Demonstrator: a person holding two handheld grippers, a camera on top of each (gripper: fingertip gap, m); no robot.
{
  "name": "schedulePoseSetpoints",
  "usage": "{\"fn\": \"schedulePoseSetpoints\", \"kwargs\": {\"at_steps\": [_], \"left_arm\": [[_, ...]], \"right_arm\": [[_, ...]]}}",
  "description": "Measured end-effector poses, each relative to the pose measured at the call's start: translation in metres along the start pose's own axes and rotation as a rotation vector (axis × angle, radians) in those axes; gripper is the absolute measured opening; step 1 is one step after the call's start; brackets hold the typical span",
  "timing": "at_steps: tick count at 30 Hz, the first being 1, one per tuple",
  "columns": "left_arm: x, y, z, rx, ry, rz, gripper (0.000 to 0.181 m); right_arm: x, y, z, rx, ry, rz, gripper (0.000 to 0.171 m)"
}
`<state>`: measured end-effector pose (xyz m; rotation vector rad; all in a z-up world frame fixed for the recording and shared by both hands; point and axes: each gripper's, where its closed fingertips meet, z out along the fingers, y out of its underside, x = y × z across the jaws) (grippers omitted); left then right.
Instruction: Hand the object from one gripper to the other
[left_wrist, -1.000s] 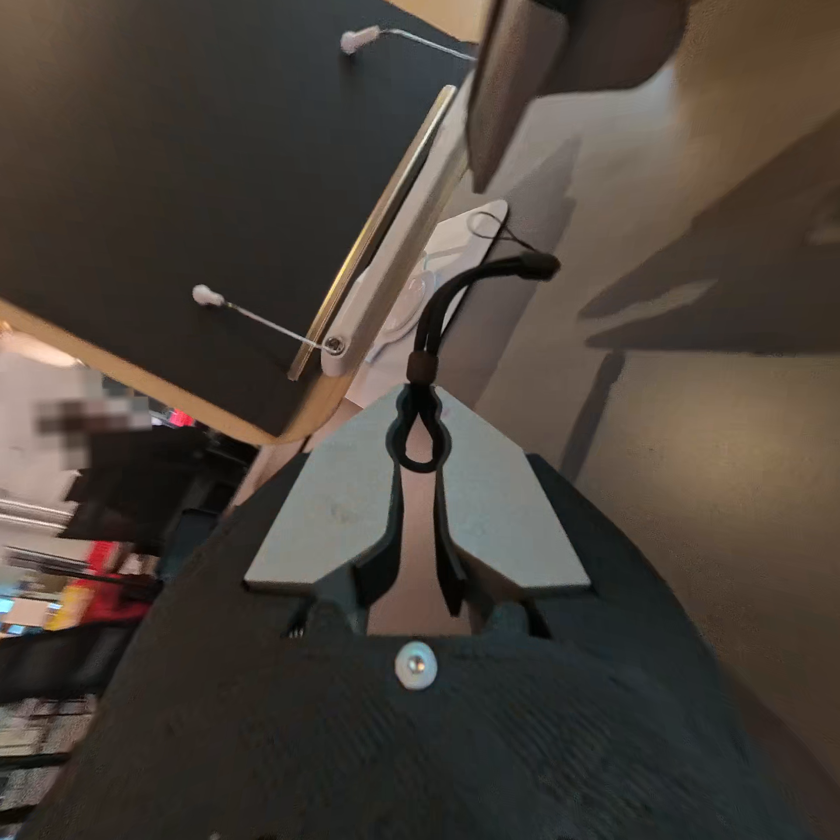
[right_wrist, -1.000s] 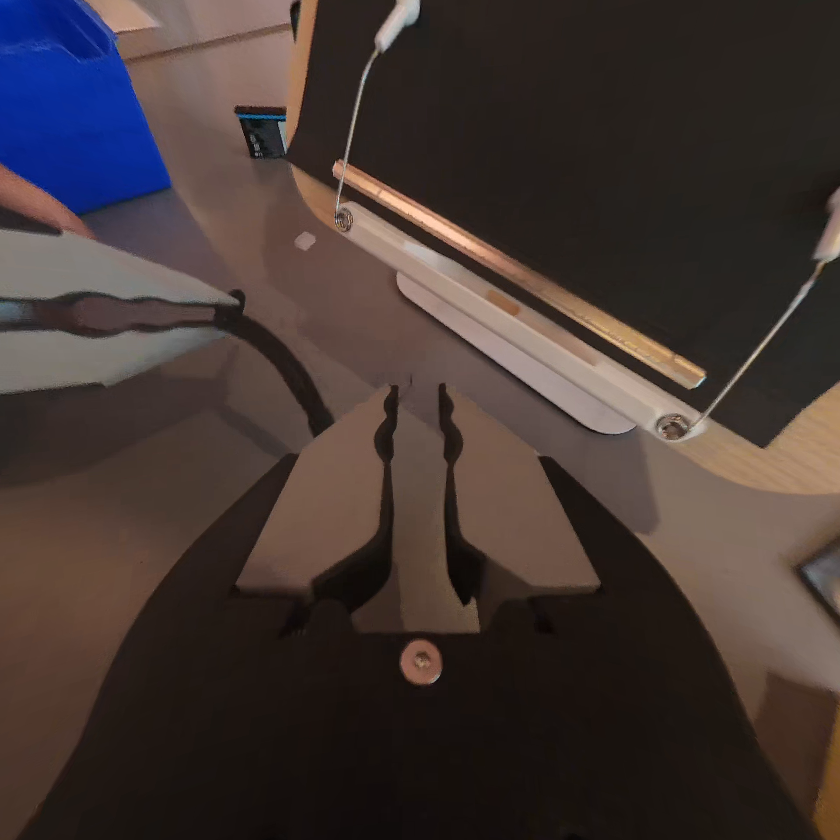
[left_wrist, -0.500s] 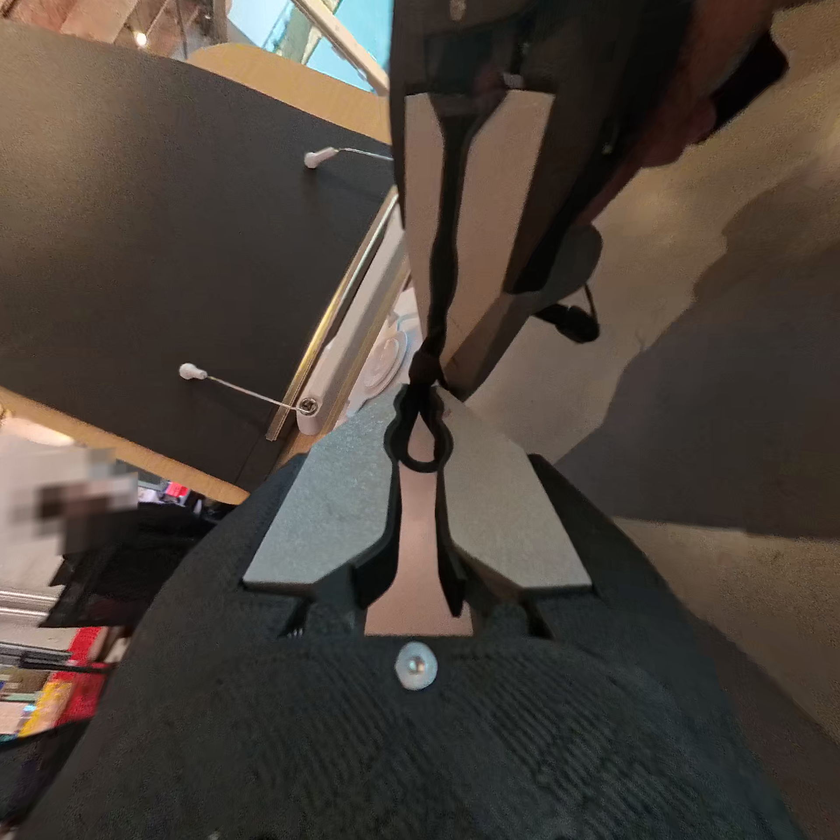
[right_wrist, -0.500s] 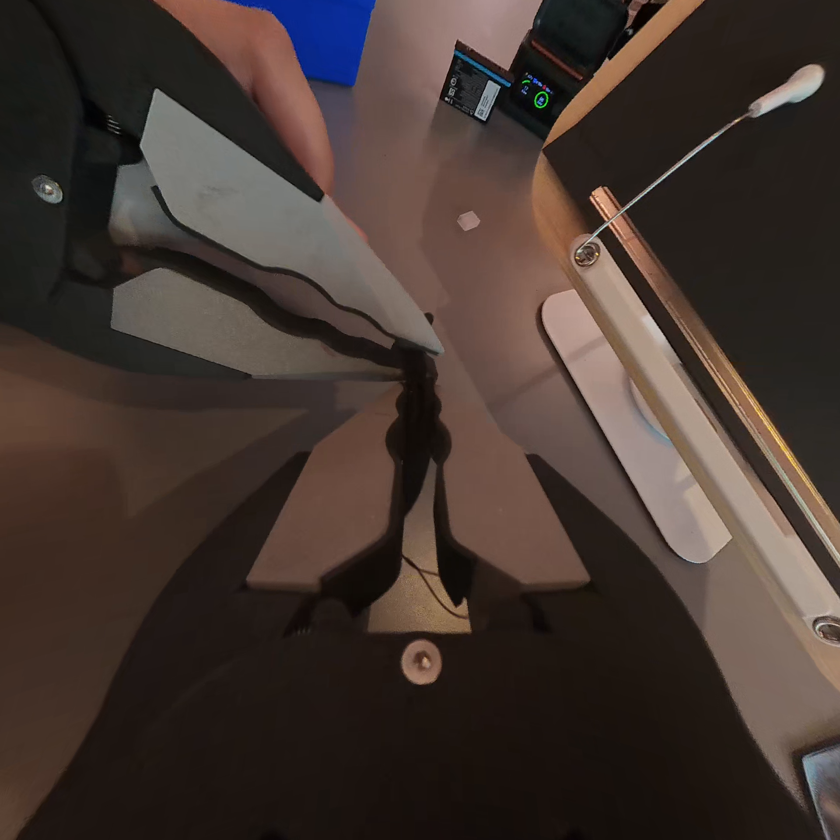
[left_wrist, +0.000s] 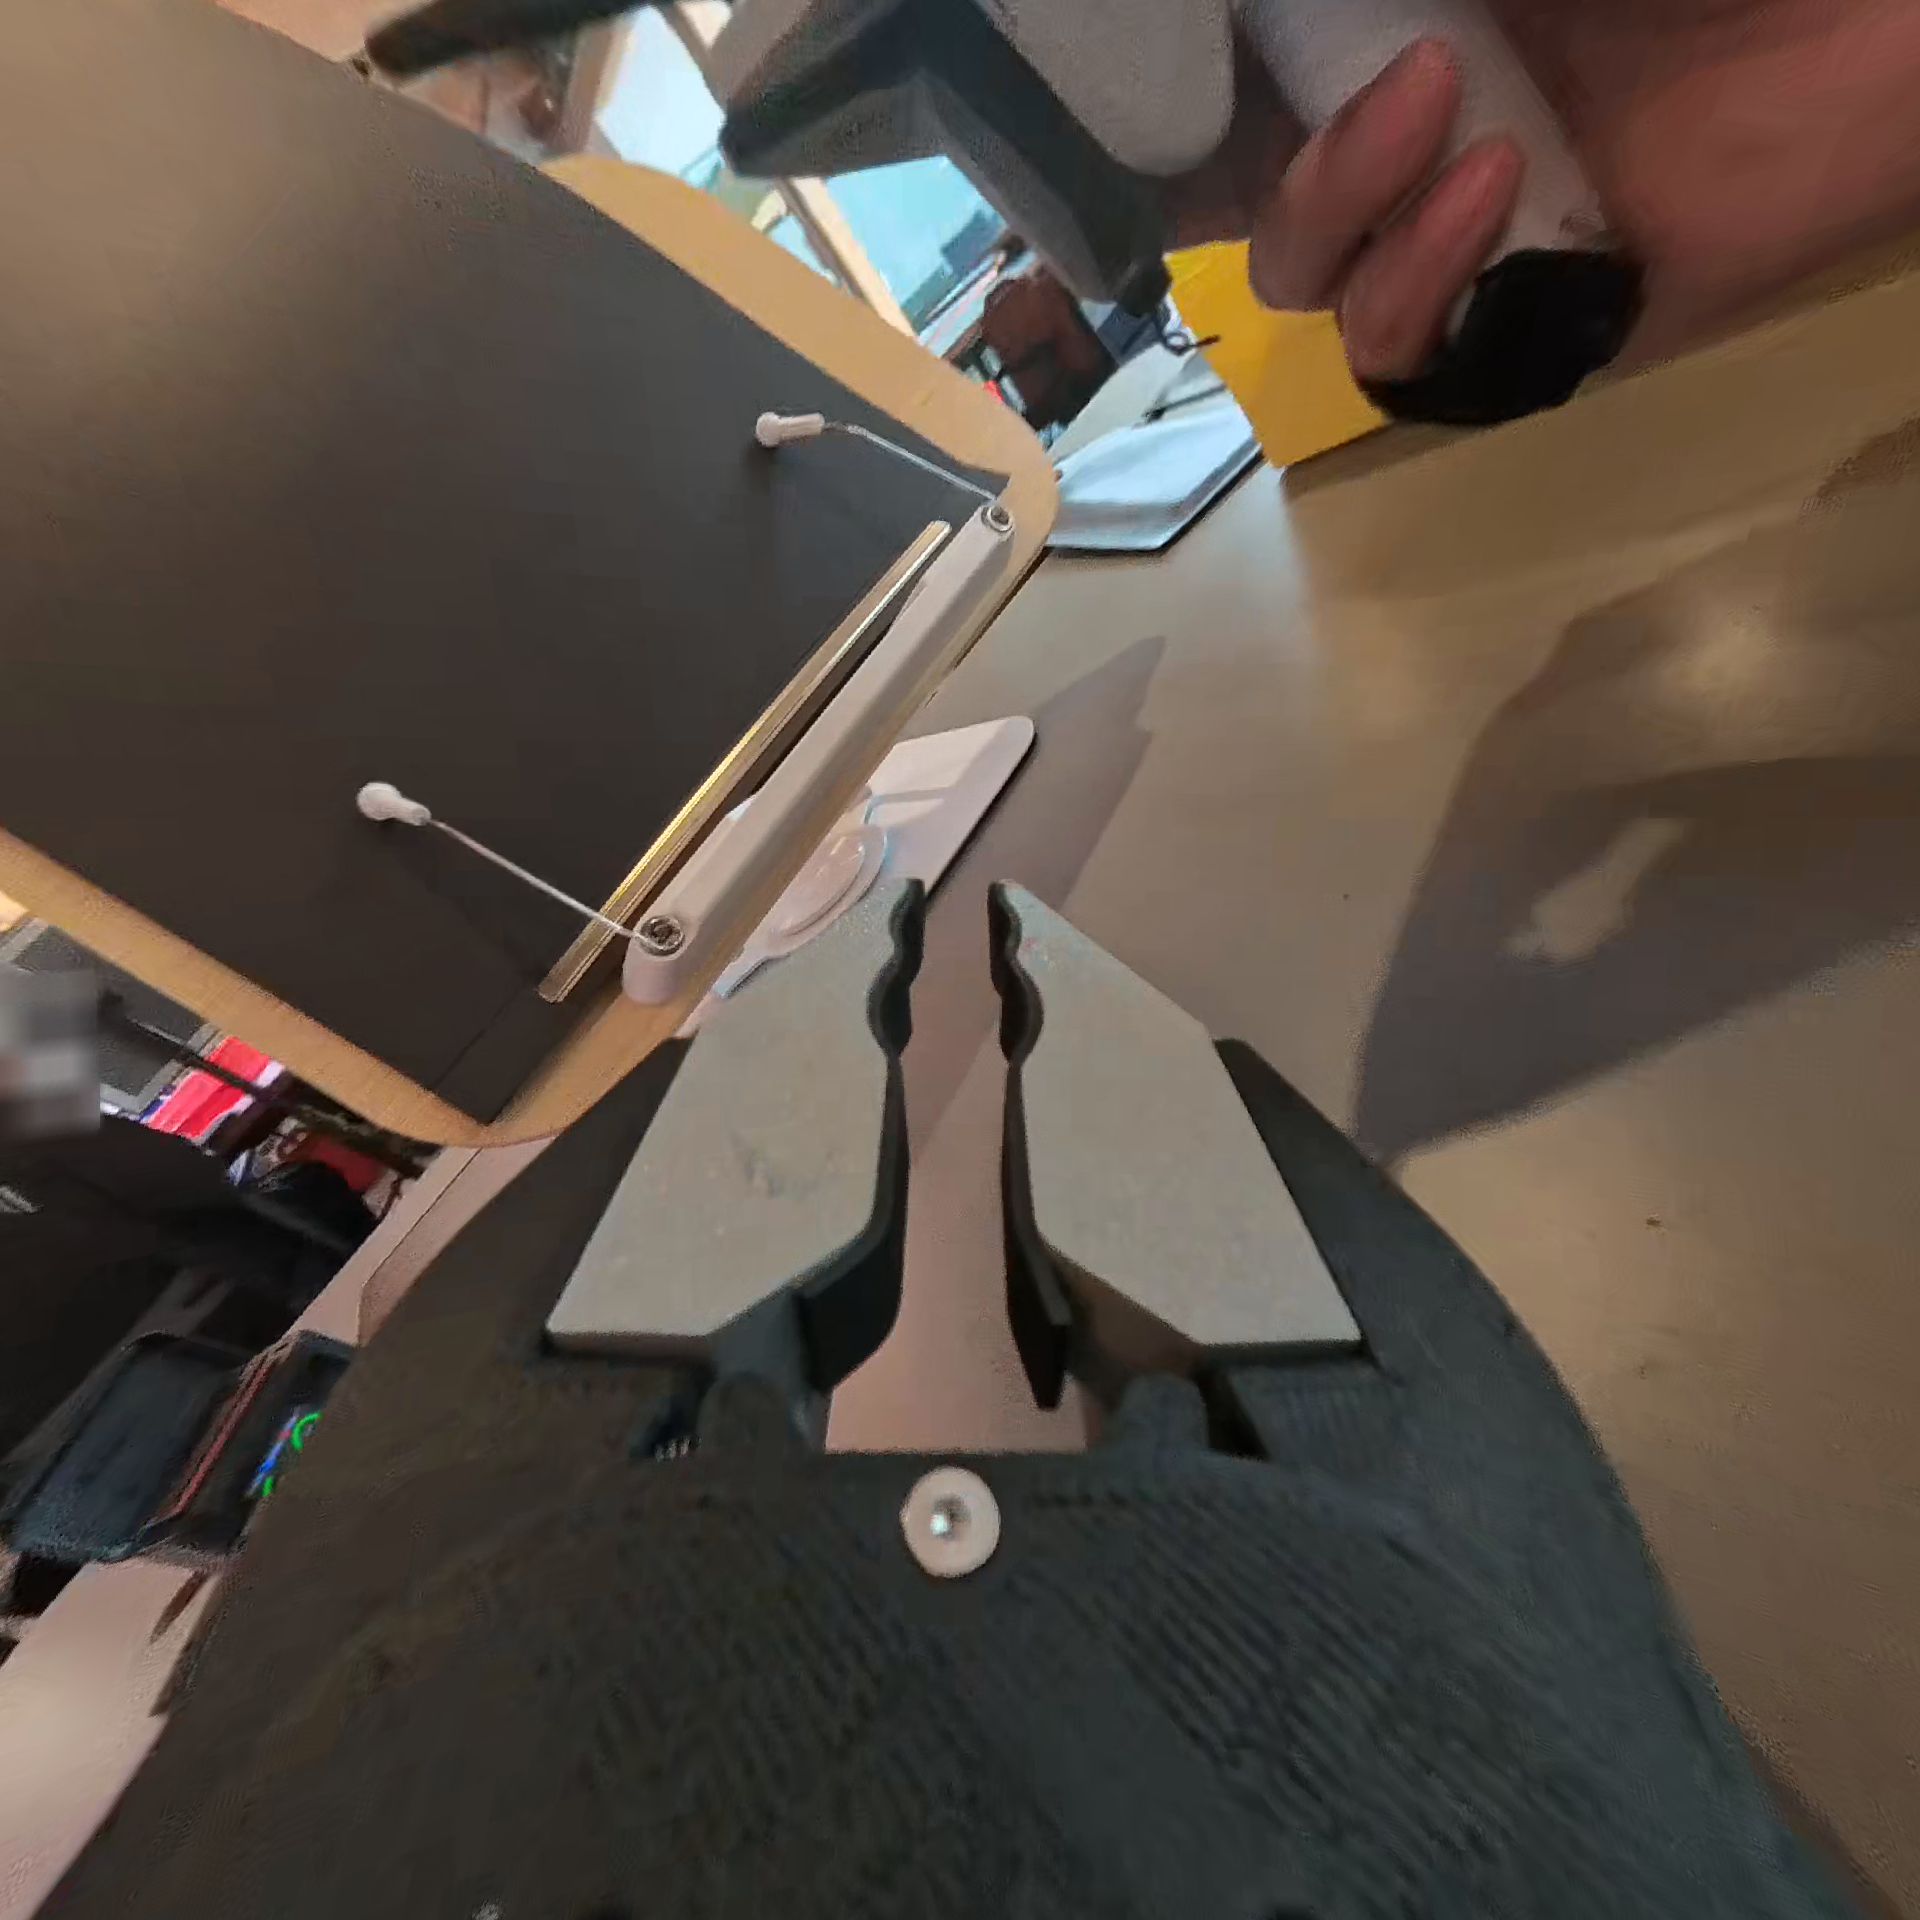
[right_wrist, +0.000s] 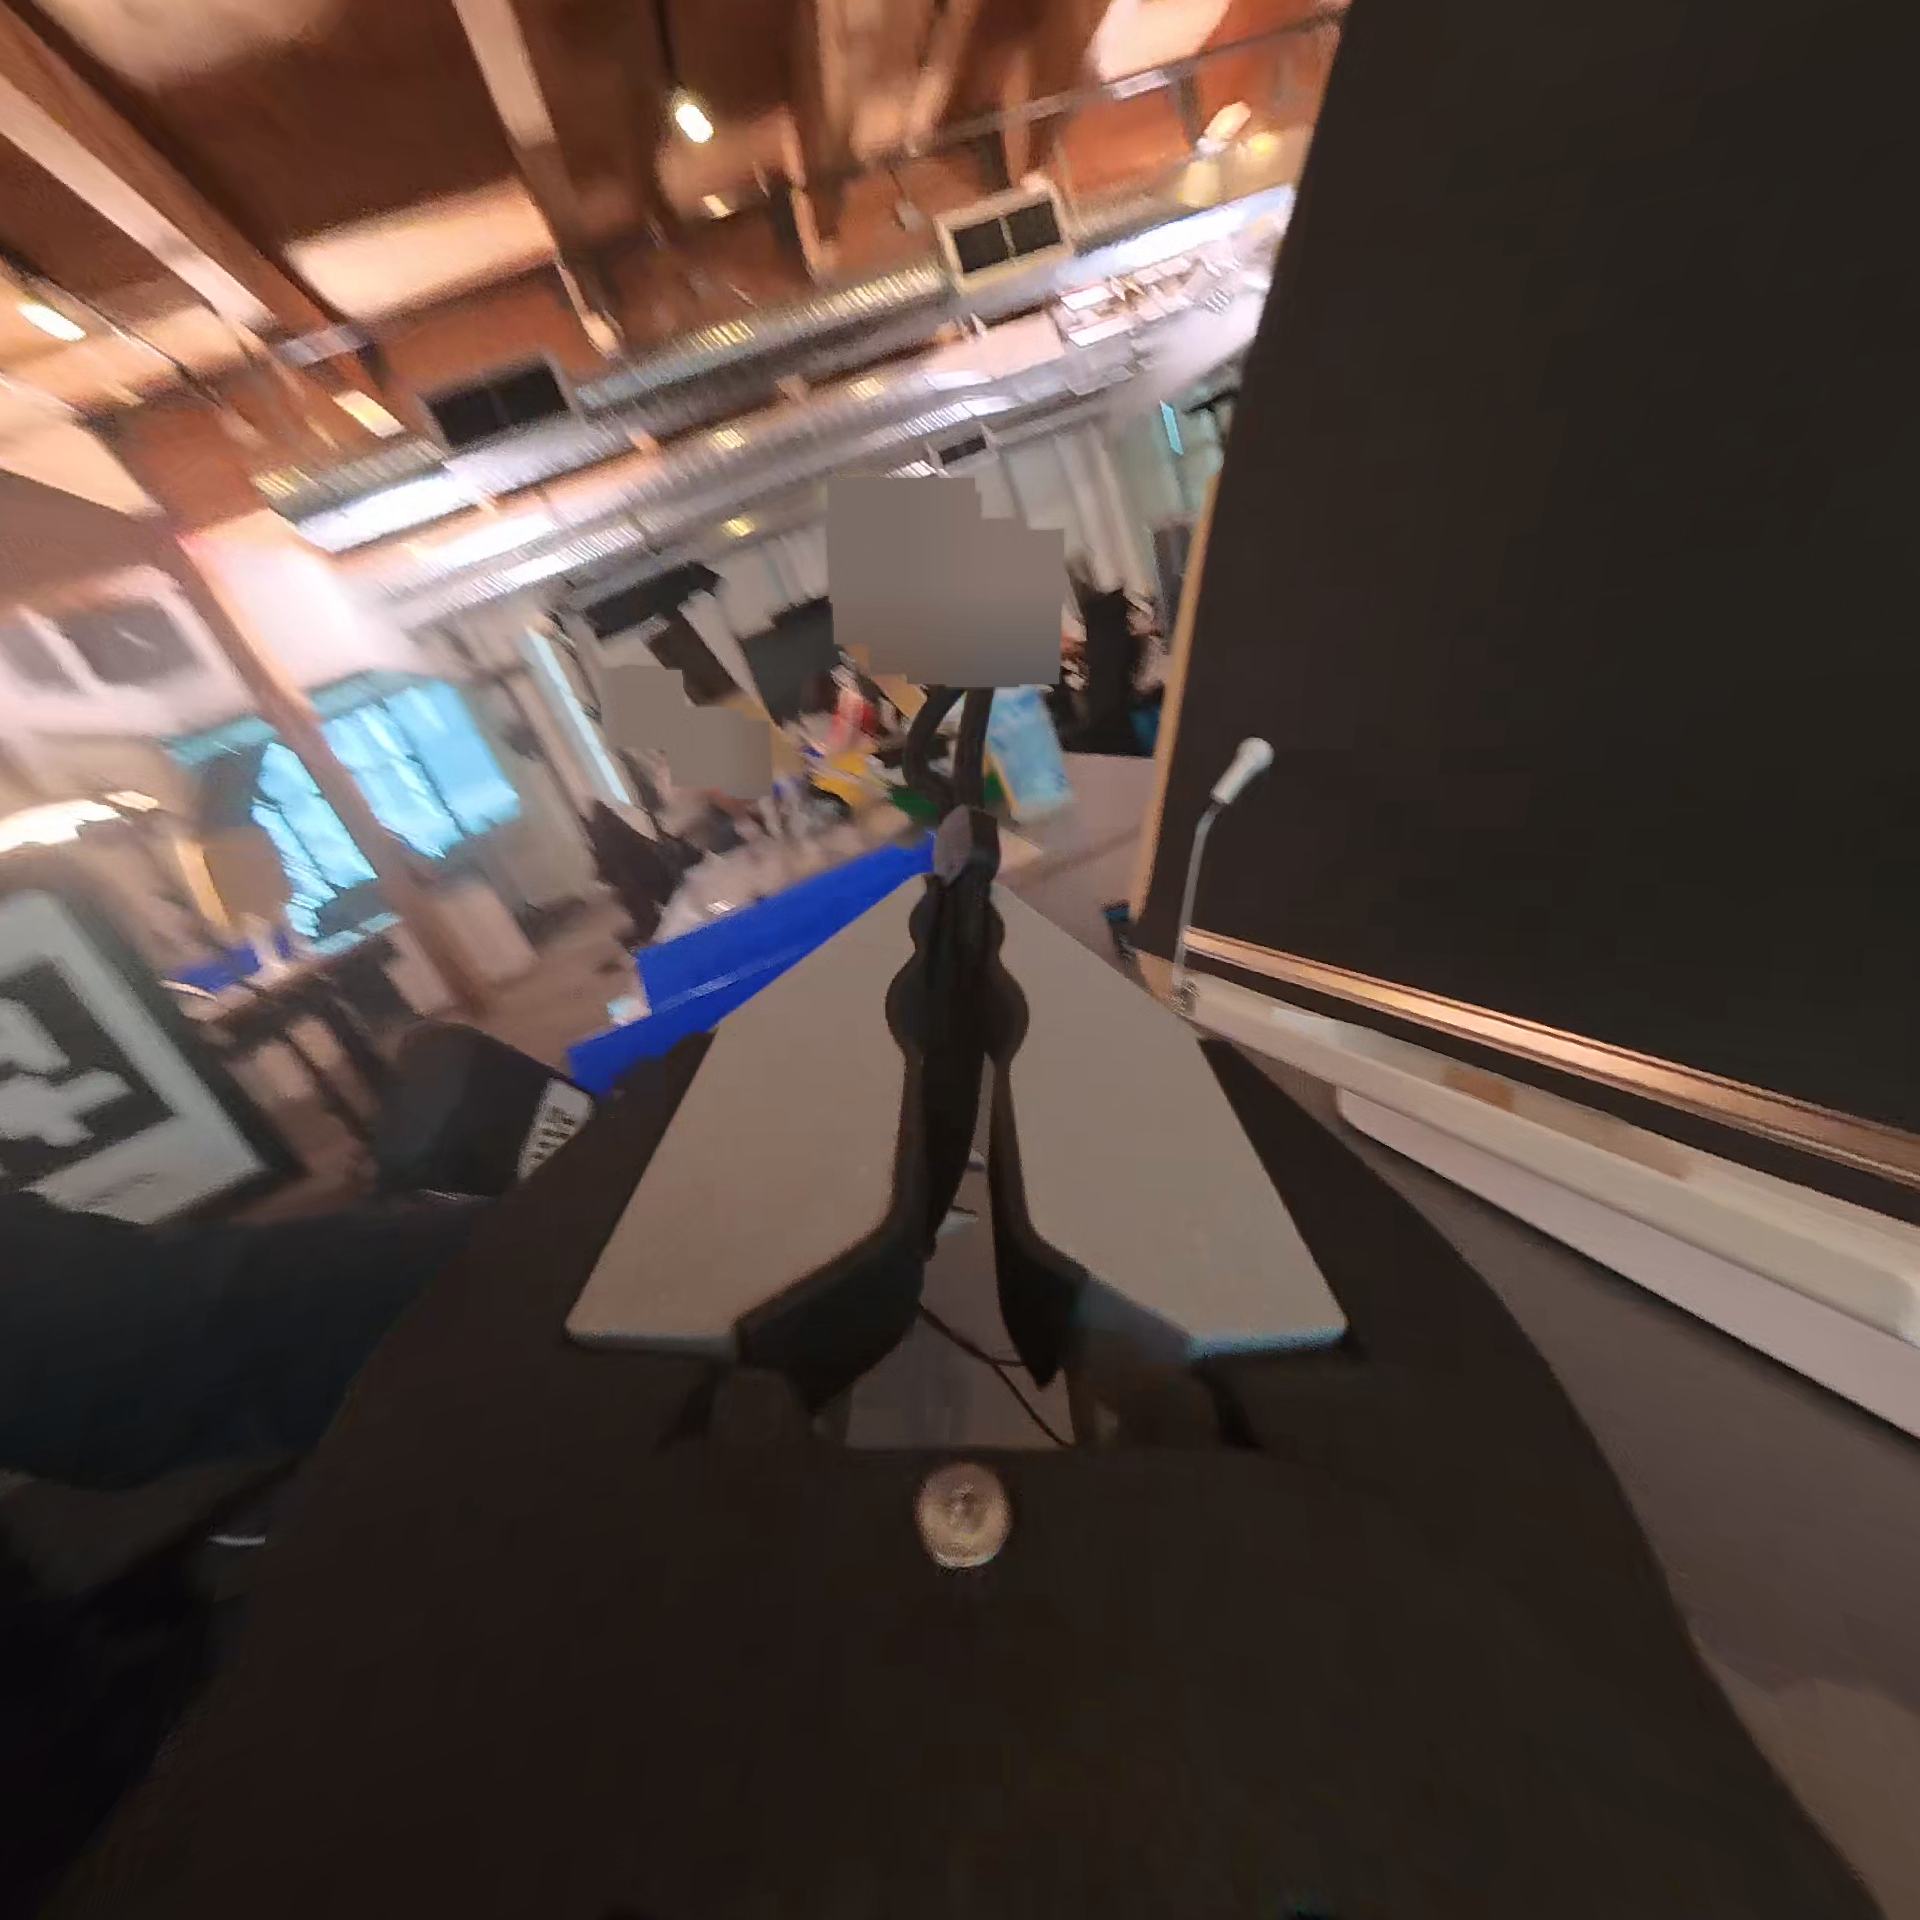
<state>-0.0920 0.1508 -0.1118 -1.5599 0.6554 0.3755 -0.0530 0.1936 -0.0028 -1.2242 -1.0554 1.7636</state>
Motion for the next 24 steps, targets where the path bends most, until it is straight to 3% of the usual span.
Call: {"fn": "schedulePoseSetpoints", "kwargs": {"at_steps": [5,8,13,17,20,24], "left_arm": [[-0.009,-0.003,-0.003,0.018,-0.054,0.021,0.007],[-0.015,-0.011,-0.006,0.045,-0.107,0.07,0.008],[-0.002,-0.03,-0.011,0.109,-0.086,0.164,0.027],[0.022,-0.054,-0.018,0.222,0.0,0.157,0.03],[0.029,-0.07,-0.025,0.293,0.03,0.12,0.028],[0.03,-0.069,-0.024,0.271,0.027,0.132,0.027]], "right_arm": [[-0.027,-0.012,-0.004,0.074,-0.235,0.121,0.0],[-0.038,-0.013,-0.002,0.1,-0.375,0.298,0.001],[-0.054,-0.001,0.012,0.061,-0.483,0.435,0.0],[-0.058,0.012,0.023,0.064,-0.49,0.468,0.001],[-0.054,0.034,0.035,-0.016,-0.39,0.365,0.0],[-0.056,0.041,0.041,-0.027,-0.337,0.269,0.0]]}}
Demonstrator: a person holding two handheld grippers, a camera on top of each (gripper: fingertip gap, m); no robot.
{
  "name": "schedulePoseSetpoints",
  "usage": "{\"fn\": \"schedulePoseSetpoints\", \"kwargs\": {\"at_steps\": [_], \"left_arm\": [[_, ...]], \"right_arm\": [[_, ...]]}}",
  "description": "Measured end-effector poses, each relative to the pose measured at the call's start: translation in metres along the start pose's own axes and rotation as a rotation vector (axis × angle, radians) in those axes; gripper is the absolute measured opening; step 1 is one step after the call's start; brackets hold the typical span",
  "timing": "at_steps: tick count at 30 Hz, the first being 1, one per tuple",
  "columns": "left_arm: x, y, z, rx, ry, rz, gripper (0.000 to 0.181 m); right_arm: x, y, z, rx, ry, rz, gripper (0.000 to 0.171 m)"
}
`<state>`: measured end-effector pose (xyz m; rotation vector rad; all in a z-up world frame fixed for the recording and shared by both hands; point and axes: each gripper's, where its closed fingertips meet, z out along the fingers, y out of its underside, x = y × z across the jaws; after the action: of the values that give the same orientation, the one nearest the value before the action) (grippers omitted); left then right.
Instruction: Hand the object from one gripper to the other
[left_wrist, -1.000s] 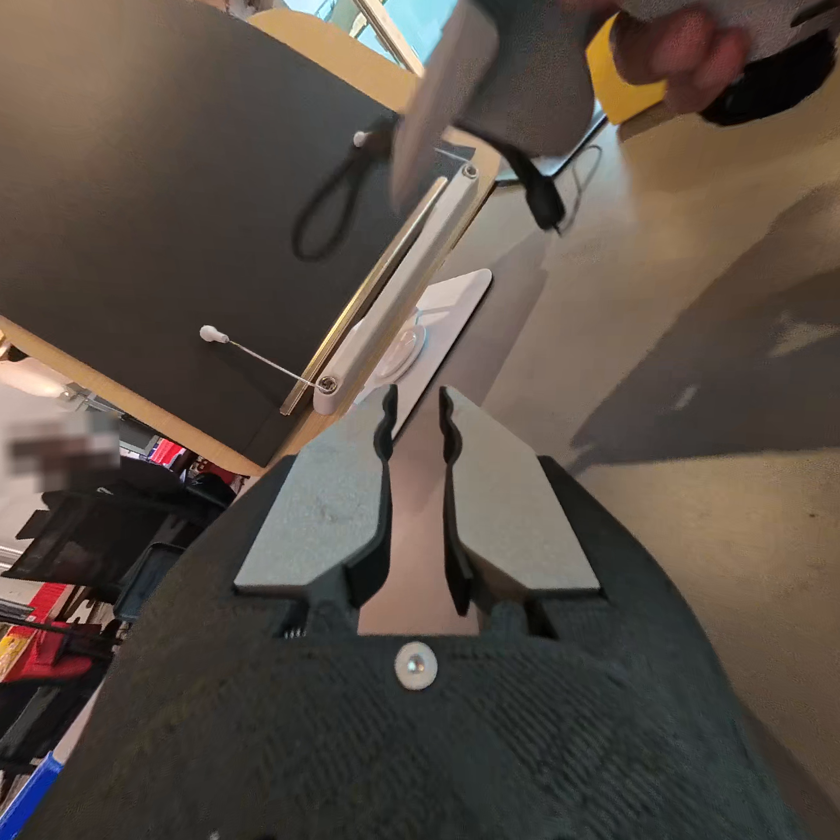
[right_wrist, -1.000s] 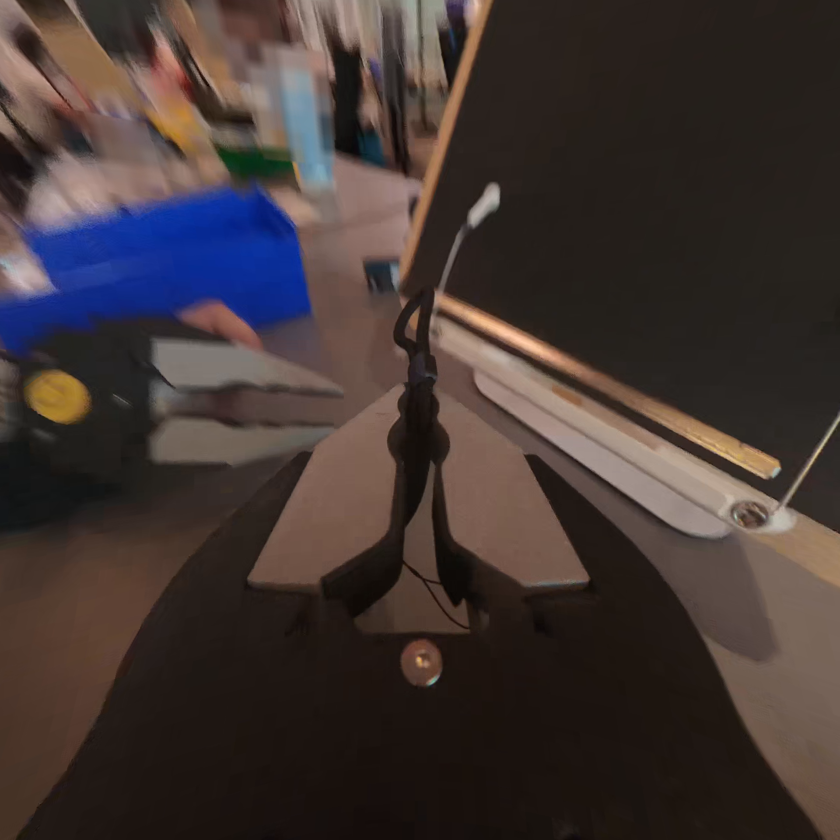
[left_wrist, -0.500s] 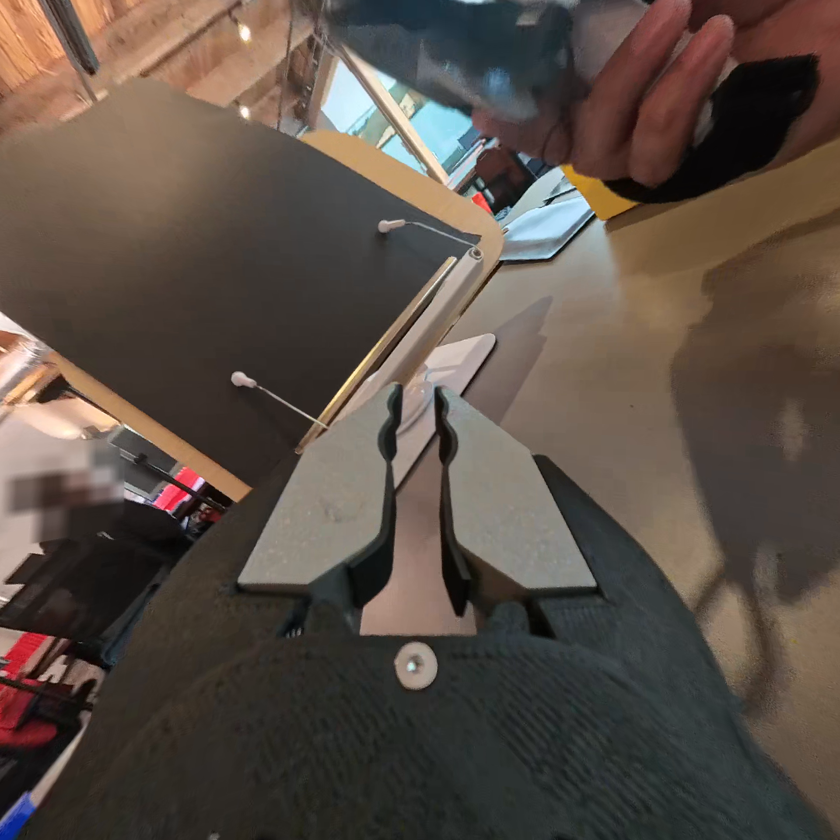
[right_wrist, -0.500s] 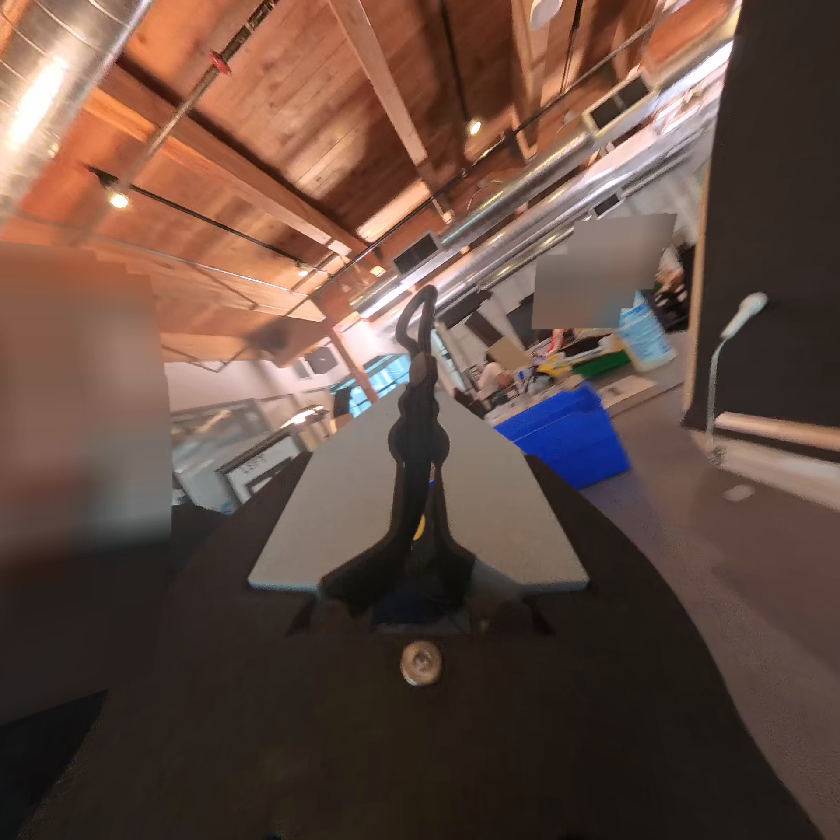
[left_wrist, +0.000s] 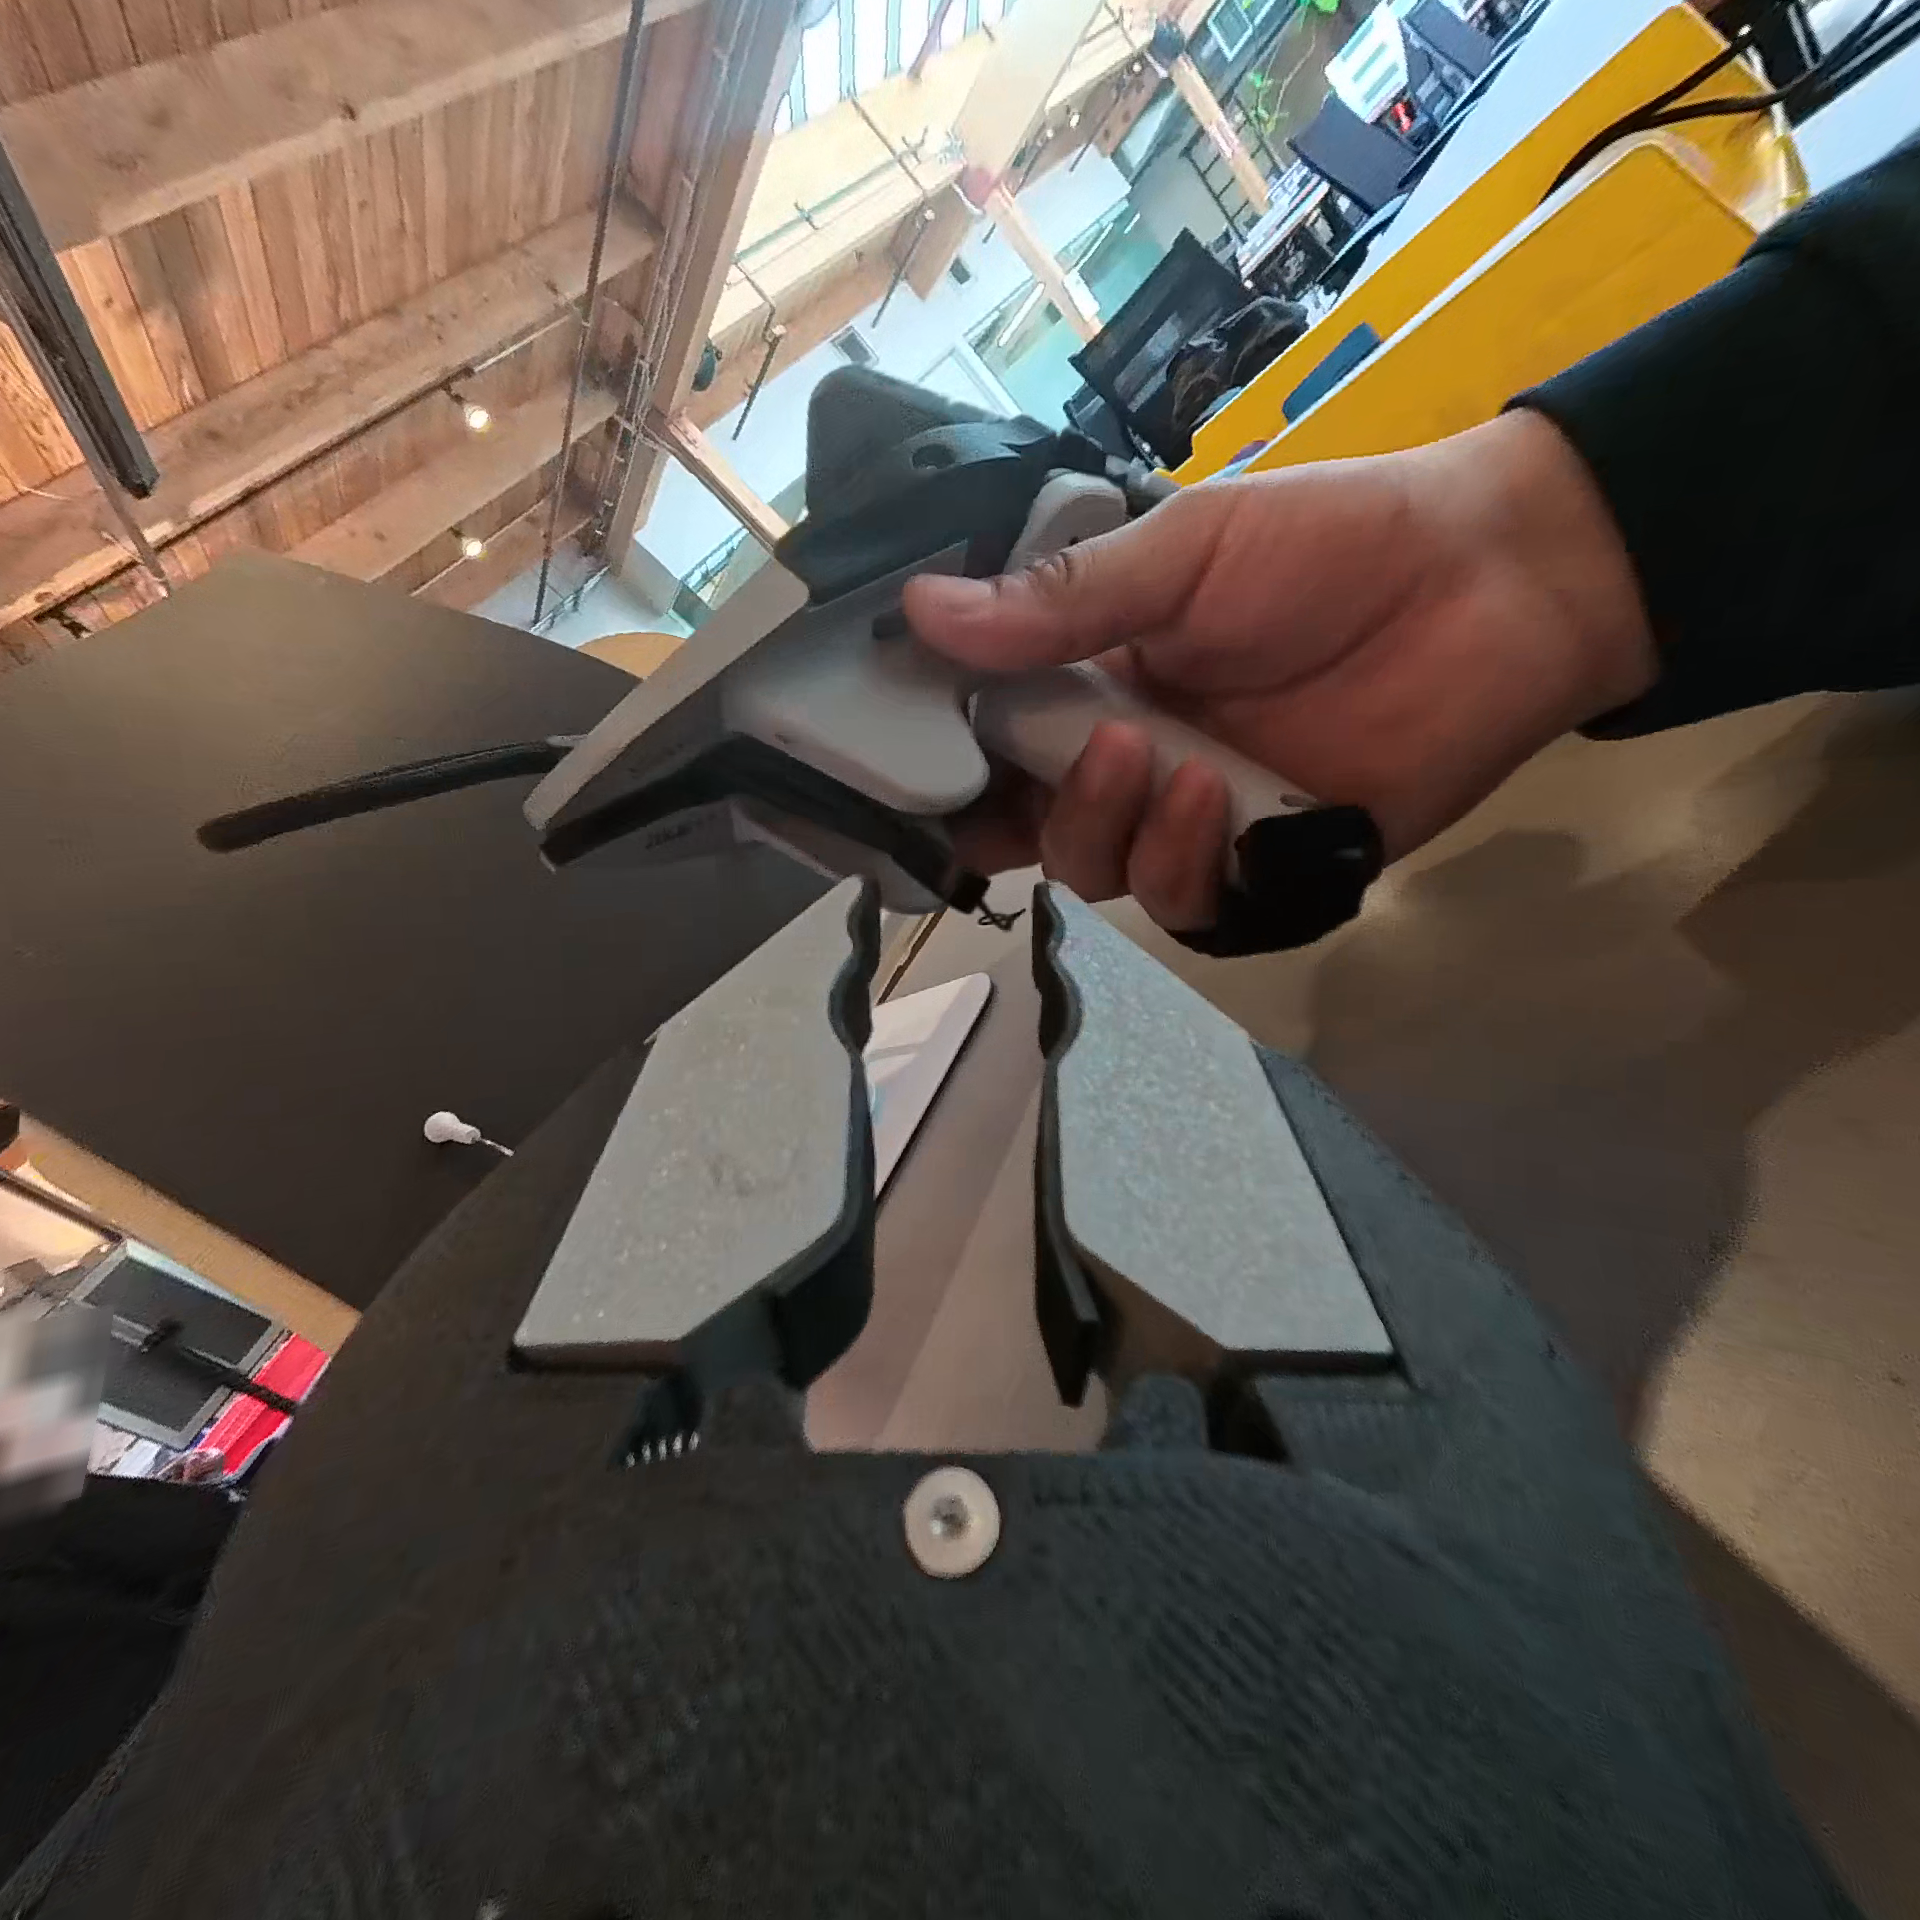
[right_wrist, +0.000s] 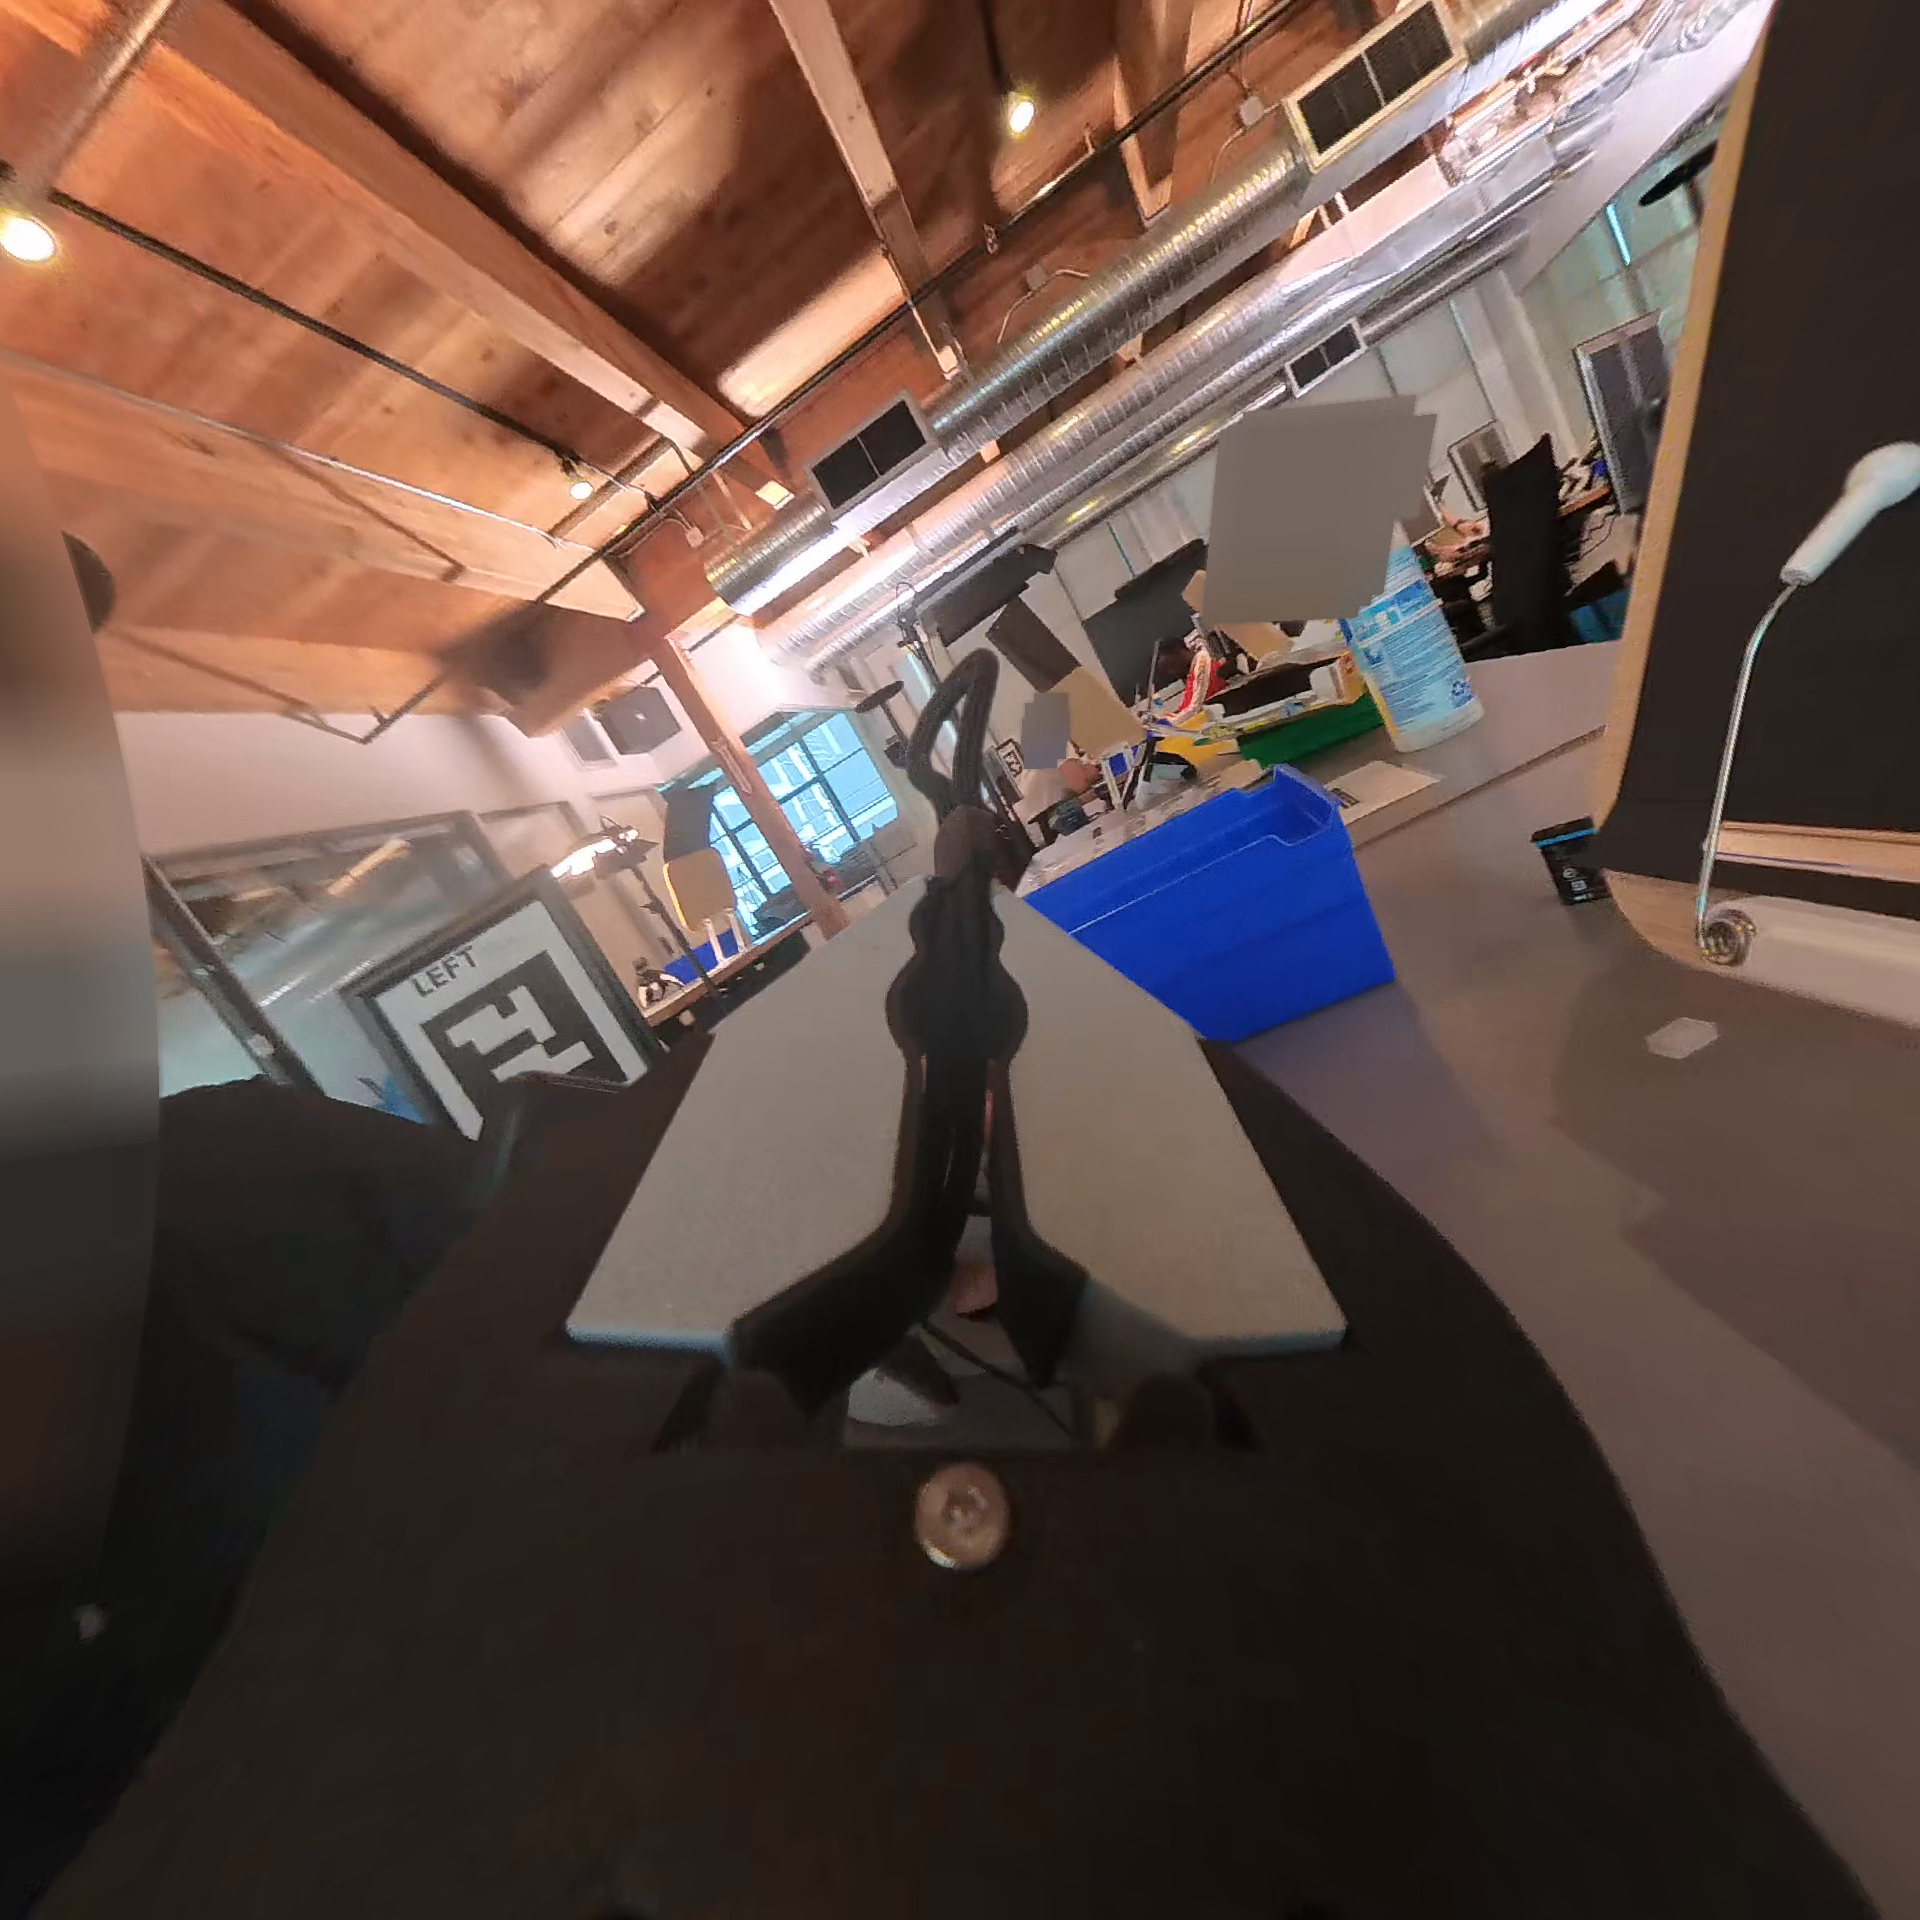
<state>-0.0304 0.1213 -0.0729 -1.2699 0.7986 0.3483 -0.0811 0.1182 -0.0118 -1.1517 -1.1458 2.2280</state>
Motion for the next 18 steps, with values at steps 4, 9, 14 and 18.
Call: {"fn": "schedulePoseSetpoints", "kwargs": {"at_steps": [4,9,14,18], "left_arm": [[-0.01,0.011,0.001,-0.064,-0.03,-0.003,0.008],[-0.04,0.009,-0.008,-0.036,-0.11,-0.099,0.005],[-0.053,0.027,-0.011,-0.106,-0.151,-0.094,0.004],[-0.045,0.041,-0.006,-0.151,-0.104,-0.149,0.004]], "right_arm": [[0.002,0.004,0.003,-0.045,0.05,-0.06,0.0],[0.029,0.016,-0.012,-0.201,0.223,-0.185,0.0],[0.045,0.026,-0.016,-0.256,0.275,-0.156,0.0],[0.056,0.031,-0.025,-0.337,0.354,-0.222,0.0]]}}
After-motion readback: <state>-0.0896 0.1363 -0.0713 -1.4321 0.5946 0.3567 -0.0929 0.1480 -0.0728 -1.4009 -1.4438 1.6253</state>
